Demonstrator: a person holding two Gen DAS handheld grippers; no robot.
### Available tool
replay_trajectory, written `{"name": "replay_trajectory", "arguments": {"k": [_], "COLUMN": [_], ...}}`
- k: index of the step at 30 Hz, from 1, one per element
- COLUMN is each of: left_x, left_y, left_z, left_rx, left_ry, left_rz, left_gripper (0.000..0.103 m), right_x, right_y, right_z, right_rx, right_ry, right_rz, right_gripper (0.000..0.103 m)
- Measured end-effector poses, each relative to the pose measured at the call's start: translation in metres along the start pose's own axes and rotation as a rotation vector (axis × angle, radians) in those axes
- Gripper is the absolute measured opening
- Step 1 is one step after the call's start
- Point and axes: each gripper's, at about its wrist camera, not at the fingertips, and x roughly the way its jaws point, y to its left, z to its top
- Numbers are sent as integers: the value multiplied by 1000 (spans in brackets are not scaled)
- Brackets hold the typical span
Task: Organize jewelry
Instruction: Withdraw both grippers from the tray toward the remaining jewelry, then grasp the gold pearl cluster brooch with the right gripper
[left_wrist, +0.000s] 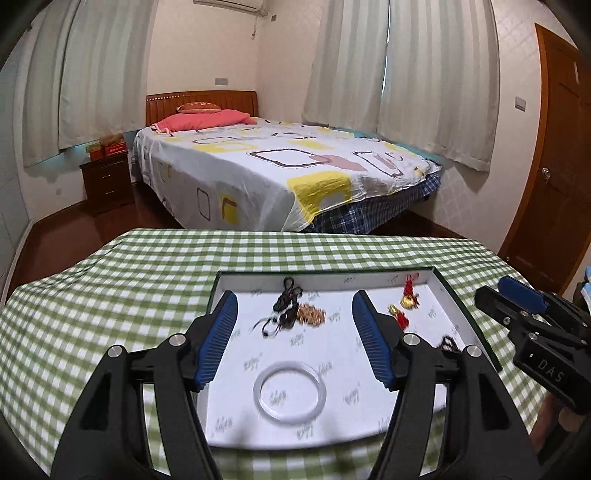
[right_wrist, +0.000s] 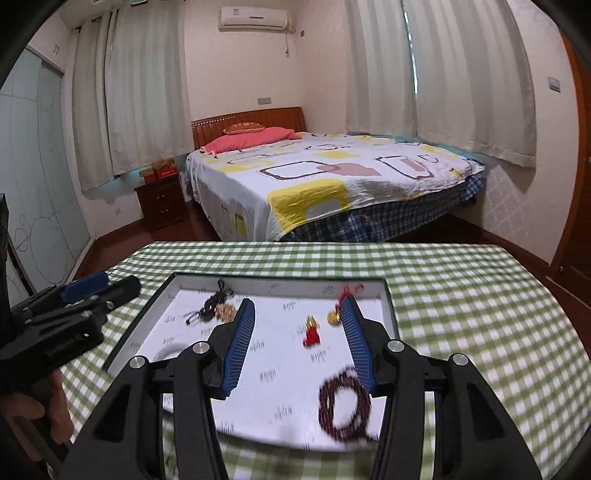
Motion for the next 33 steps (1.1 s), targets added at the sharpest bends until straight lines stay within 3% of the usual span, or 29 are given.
{"name": "replay_trajectory", "arguments": {"k": [5, 15, 33], "left_x": [-28, -67, -81], "left_y": [6, 21, 43], "left_z": [-20, -58, -98], "left_rx": [-13, -66, -93], "left_ry": [3, 31, 113], "left_rz": [15, 52, 125], "left_gripper": [65, 69, 69], "right_x": [-28, -55, -20], "right_y": [-2, -16, -43], "right_z": [-25, -75, -109], "right_rx": [5, 24, 67], "right_ry": [-7, 71, 282], "right_rz": [-28, -73, -129], "right_gripper": [49, 49, 49]}}
